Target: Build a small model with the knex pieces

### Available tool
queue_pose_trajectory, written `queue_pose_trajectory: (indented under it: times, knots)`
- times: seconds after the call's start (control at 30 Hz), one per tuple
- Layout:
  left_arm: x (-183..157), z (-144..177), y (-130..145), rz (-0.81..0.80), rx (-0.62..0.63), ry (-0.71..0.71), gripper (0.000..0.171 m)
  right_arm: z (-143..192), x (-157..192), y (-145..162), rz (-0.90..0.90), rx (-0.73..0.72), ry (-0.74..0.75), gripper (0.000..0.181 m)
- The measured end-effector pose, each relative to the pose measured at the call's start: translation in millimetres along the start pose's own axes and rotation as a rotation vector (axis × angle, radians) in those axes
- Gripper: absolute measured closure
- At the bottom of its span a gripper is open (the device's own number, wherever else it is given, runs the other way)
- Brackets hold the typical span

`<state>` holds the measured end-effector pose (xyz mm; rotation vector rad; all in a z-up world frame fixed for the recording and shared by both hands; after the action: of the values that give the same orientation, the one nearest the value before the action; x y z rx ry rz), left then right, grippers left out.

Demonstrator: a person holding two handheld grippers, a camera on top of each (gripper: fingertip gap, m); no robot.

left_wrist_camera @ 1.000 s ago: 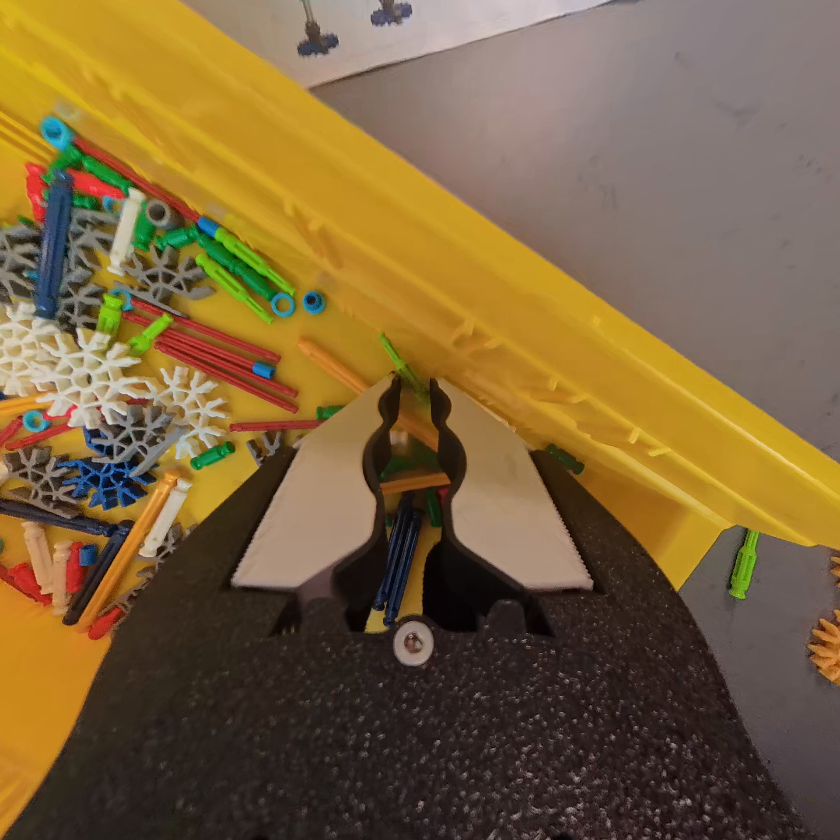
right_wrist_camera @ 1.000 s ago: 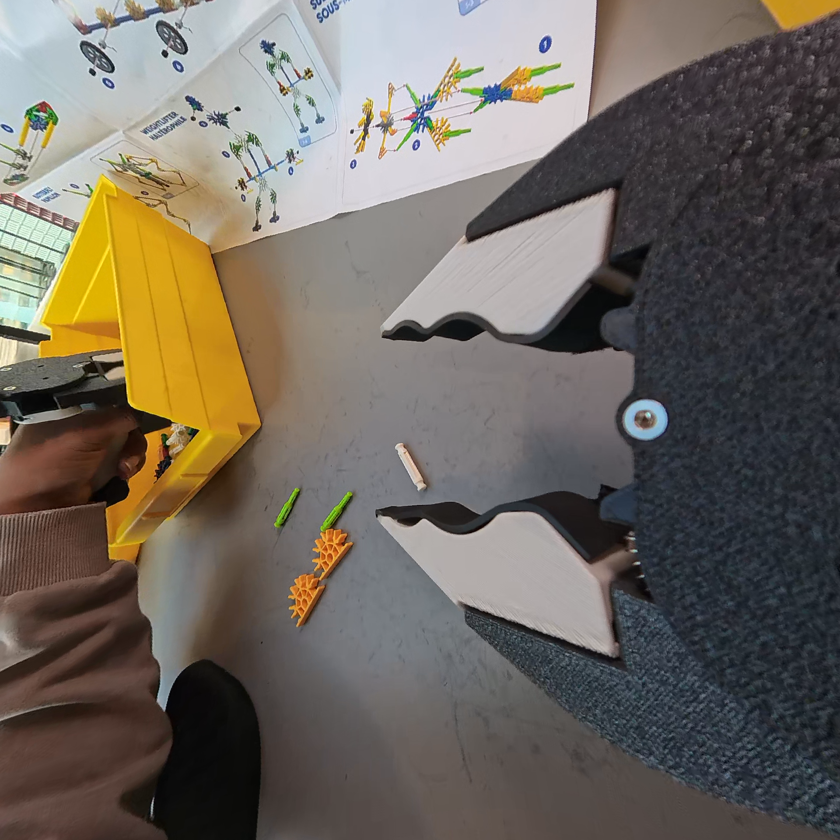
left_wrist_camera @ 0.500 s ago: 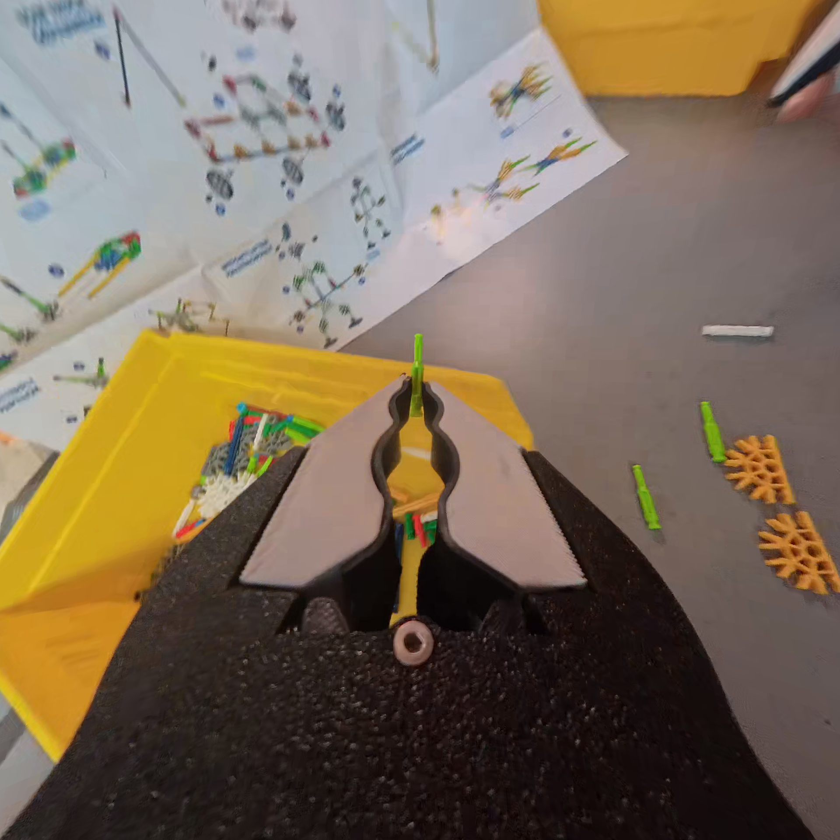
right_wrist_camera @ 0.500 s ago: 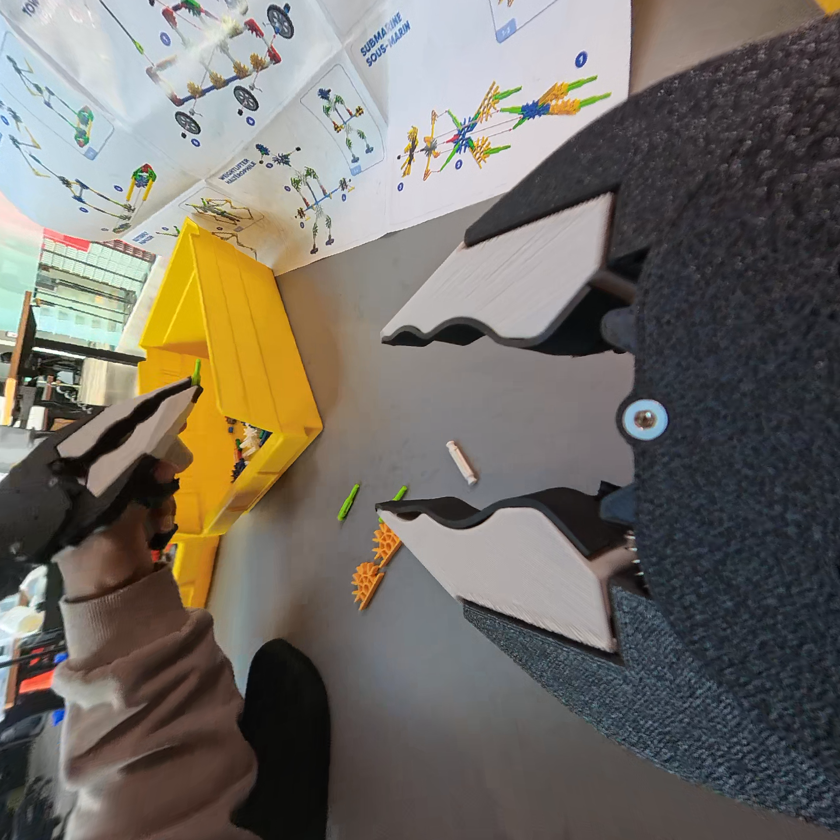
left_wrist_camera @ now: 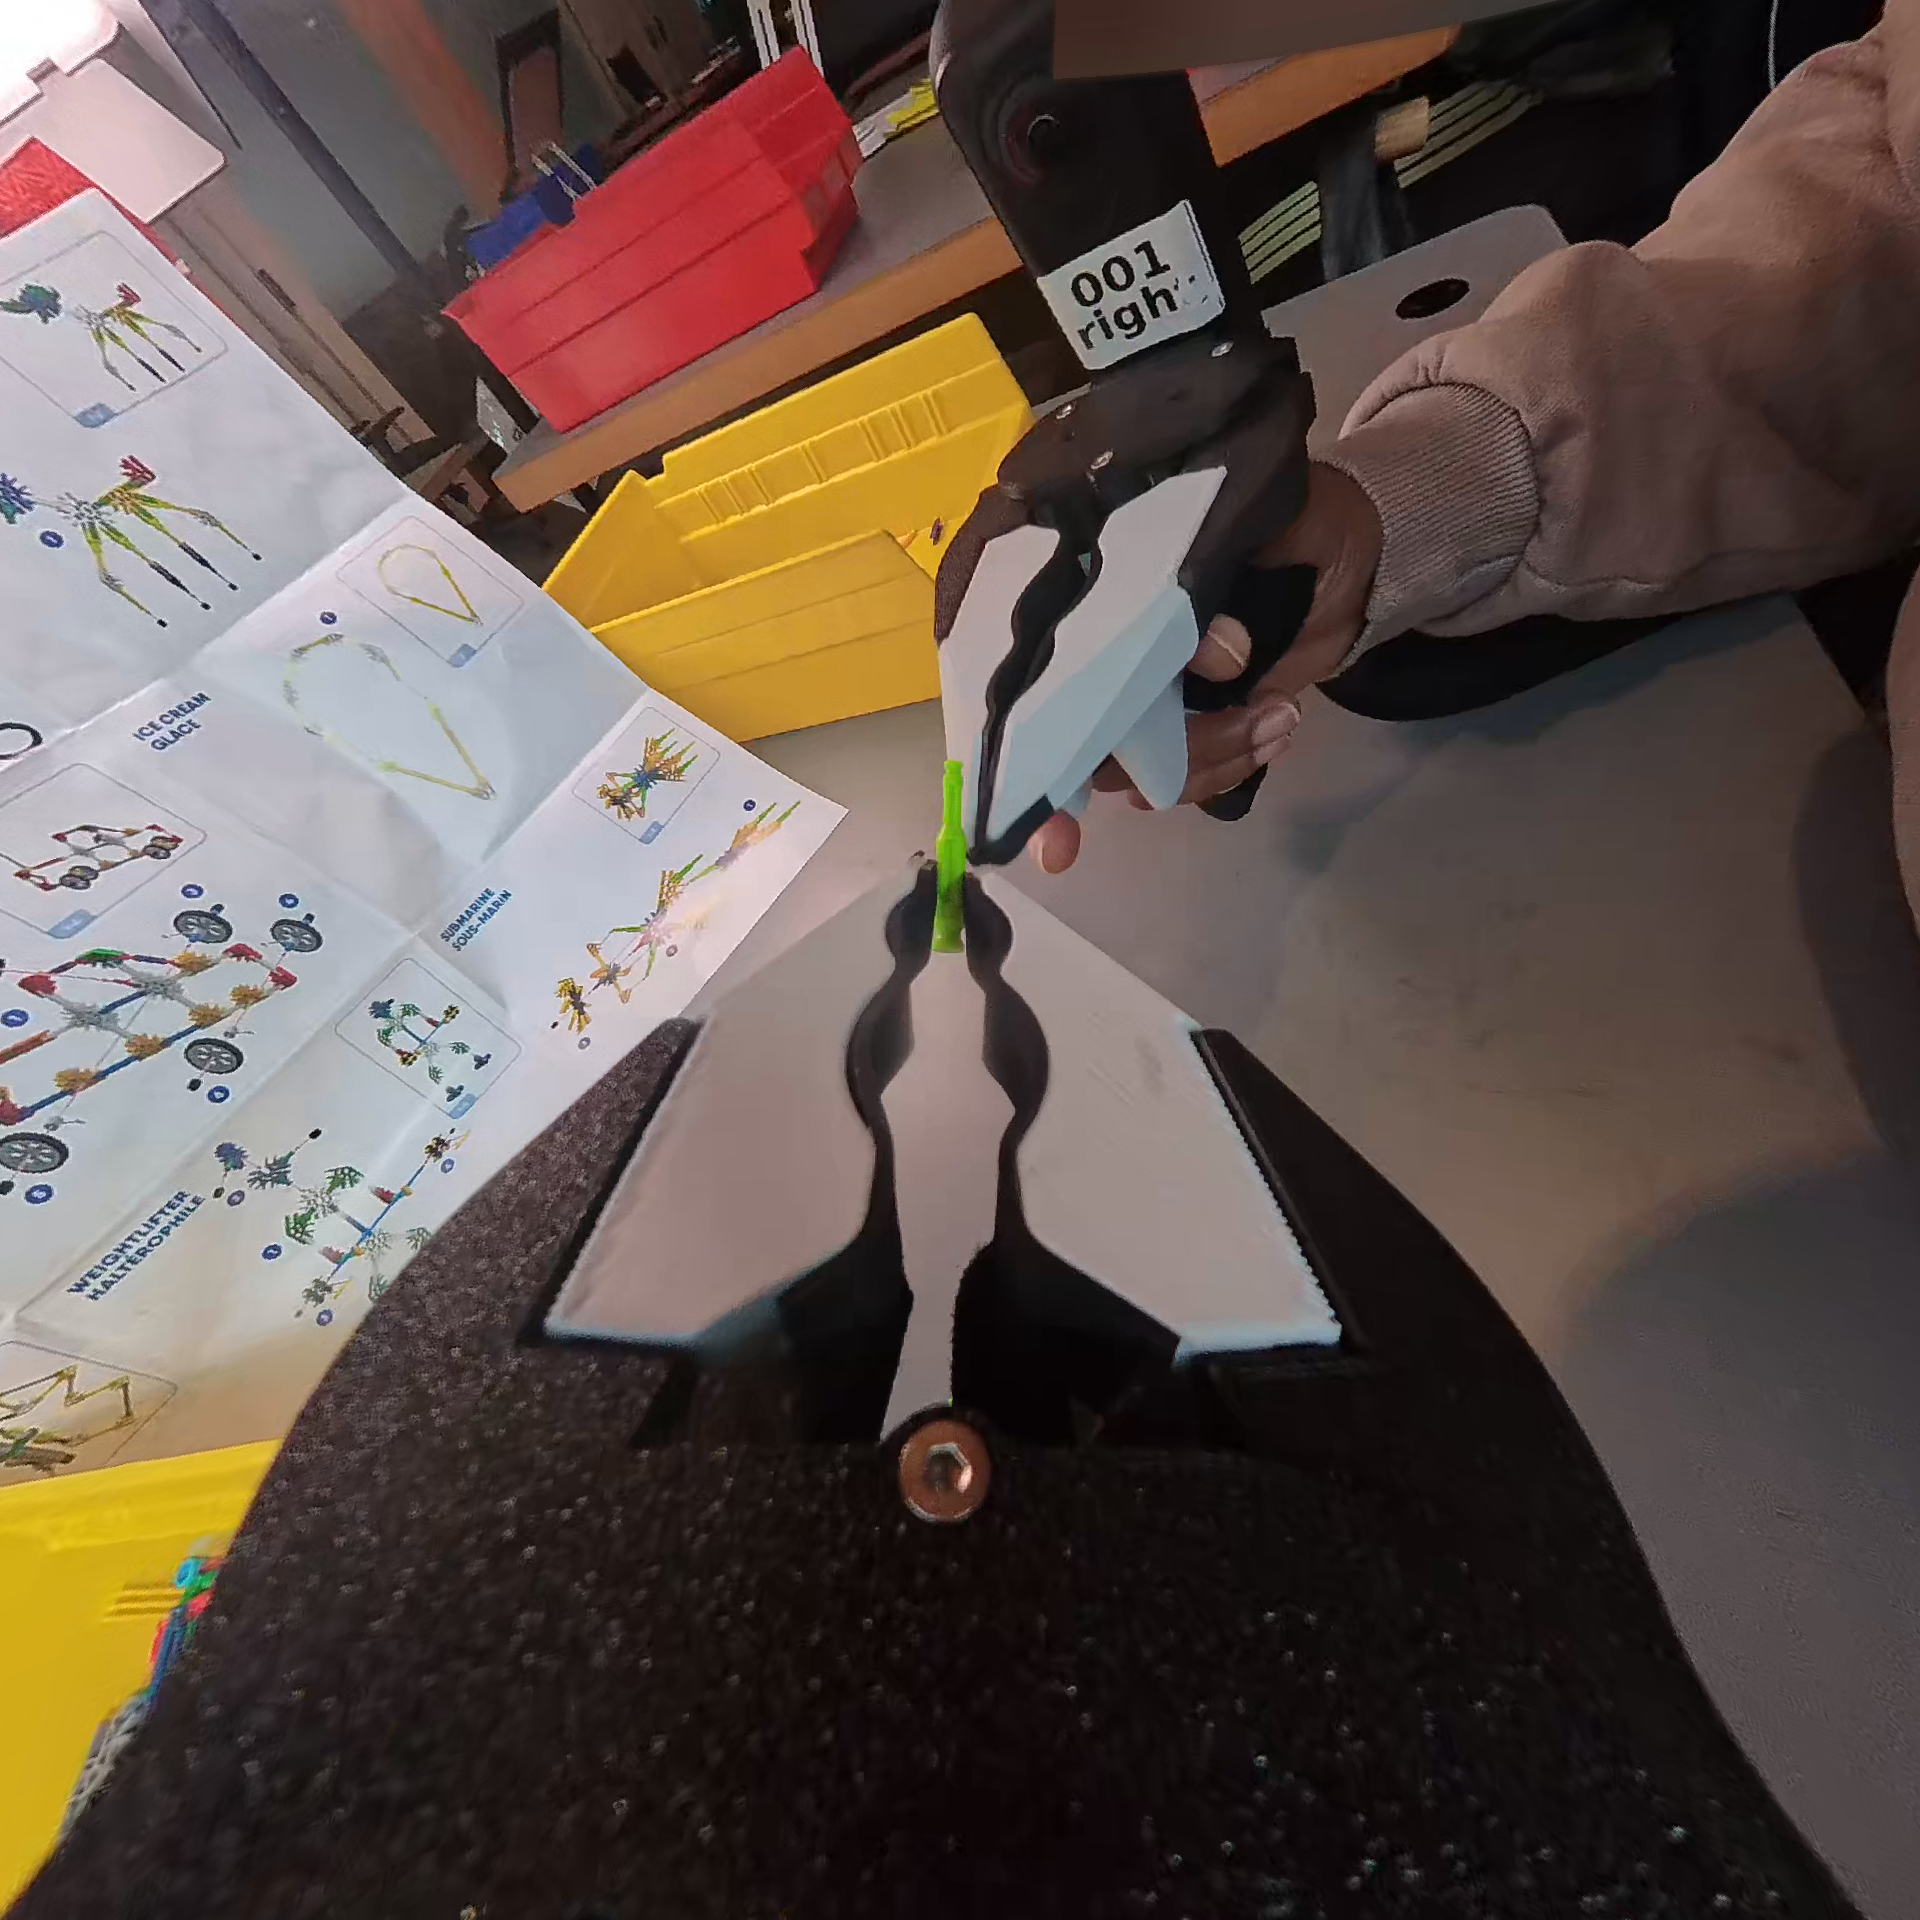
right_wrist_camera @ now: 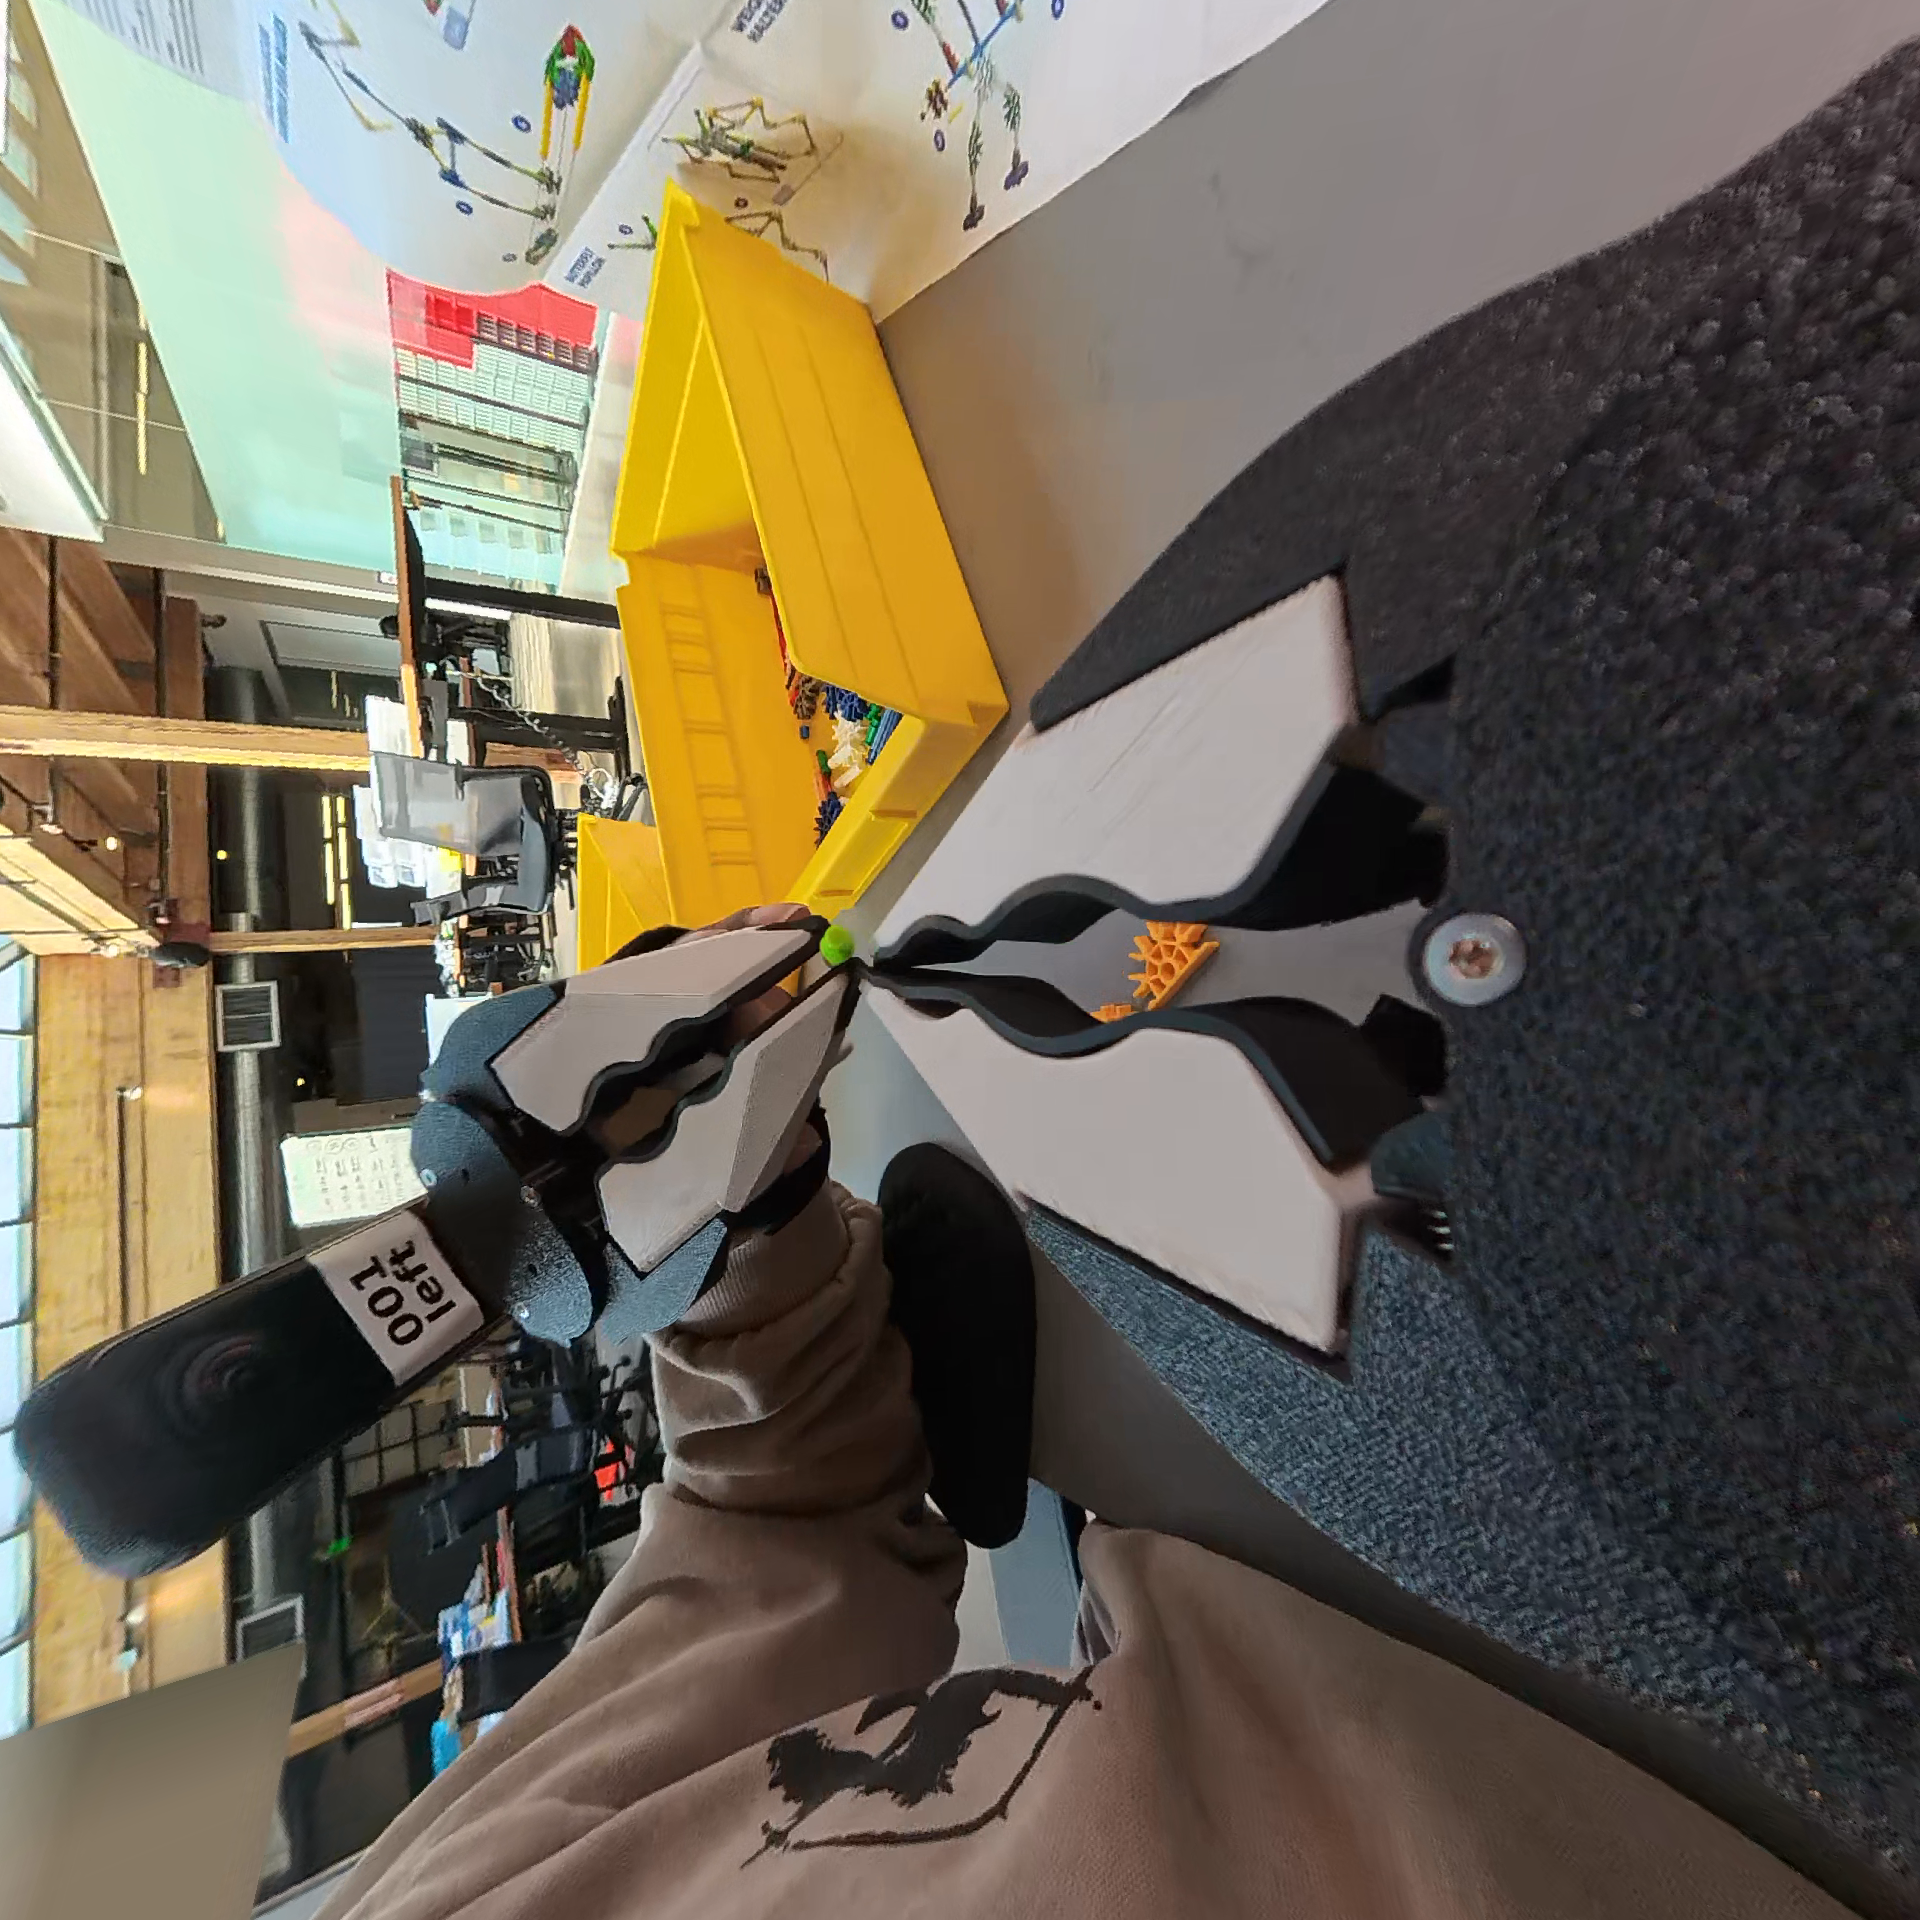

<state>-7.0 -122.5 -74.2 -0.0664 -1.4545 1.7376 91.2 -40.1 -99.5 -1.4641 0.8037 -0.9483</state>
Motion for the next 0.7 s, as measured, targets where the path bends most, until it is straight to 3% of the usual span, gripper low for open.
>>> queue_pose_trajectory:
  times: [0.1, 0.2, 0.3, 0.33, 0.4, 0.5, 0.57, 0.63, 0.7]
  knots:
    - [6.0, 6.4, 8.1, -0.008, 0.024, -0.035, 0.166, 10.3, -2.0, -12.5, -0.041, -0.094, -0.022, 0.181]
    - [7.4, 12.9, 10.0, 0.05, 0.005, -0.018, 0.167, 12.0, -7.1, -10.0, -0.03, -0.058, 0.021, 0.181]
    - [0.1, 7.8, 6.8, 0.028, -0.006, -0.001, 0.167, 3.0, -4.4, -7.9, -0.063, -0.043, 0.004, 0.138]
    - [-1.7, 5.1, 5.3, 0.02, -0.013, -0.001, 0.167, -0.1, -3.4, -7.5, -0.072, -0.041, -0.005, 0.144]
    - [-3.3, 0.9, 4.2, 0.018, -0.014, 0.001, 0.166, -3.4, -0.5, -4.7, -0.041, -0.024, -0.009, 0.178]
    - [-3.4, 0.8, 2.9, 0.033, -0.044, 0.014, 0.165, 1.2, 0.2, -4.8, -0.017, -0.029, -0.01, 0.18]
    - [7.0, 8.1, 5.1, 0.04, -0.038, -0.043, 0.147, 6.8, -1.5, -7.7, -0.019, -0.046, -0.011, 0.18]
    - [35.1, 28.8, 13.9, 0.083, 0.014, -0.156, 0.142, 17.4, -8.7, -11.5, -0.01, -0.041, 0.027, 0.18]
    - [77.9, 61.3, 34.9, 0.162, 0.163, -0.34, 0.145, 28.7, -17.0, -8.5, -0.012, 0.067, 0.039, 0.18]
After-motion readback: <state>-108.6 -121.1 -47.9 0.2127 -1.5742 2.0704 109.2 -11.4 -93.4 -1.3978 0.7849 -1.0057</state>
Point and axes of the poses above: each gripper's, where its closed fingertips meet, z back along the fingers, y out of its underside, x = y × z across the jaws, the point moved 7 cm from there along z, back along the fingers, and after that the axes turned 3 degrees about -z, right-handed, at the moved point
